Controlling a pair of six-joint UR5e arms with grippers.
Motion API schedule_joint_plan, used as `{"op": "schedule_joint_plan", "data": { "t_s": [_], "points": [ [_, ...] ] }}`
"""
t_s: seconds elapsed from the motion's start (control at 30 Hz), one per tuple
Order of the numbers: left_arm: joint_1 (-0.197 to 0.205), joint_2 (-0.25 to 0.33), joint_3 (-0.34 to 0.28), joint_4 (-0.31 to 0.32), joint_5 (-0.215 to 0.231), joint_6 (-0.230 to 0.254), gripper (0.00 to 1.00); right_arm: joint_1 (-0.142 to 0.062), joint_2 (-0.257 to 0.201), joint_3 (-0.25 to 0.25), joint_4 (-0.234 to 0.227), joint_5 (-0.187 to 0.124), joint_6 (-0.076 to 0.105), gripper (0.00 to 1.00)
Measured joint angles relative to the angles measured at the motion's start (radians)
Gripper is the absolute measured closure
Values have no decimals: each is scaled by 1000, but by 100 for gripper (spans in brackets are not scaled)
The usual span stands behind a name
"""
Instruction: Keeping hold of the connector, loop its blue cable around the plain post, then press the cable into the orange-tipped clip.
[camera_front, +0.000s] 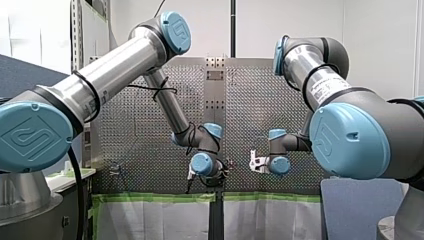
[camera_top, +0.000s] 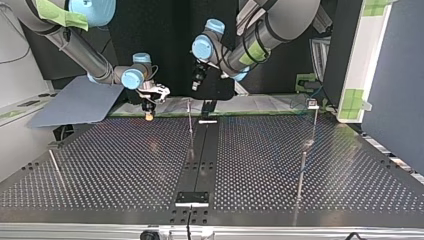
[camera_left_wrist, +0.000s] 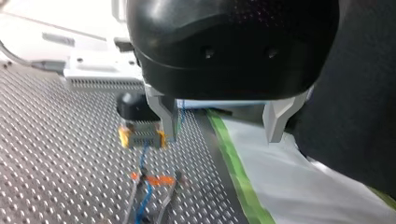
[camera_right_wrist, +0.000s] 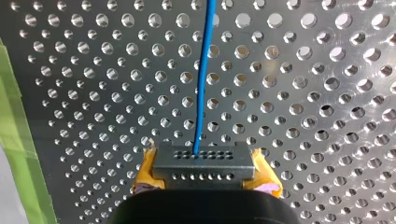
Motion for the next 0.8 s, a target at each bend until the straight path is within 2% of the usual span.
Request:
{"op": "schedule_joint_plan", "data": {
  "t_s": [0.2, 0.43, 0.8],
  "points": [
    [-1, 0, 16, 37, 21, -44, 10, 1, 0, 0, 0, 0, 0, 100],
    [0, 0, 39, 60, 15, -84, 10, 1, 0, 0, 0, 0, 0, 100],
    [1, -1, 45, 63, 8, -100, 10, -1, 0, 0, -3, 0, 1, 100]
  ]
}}
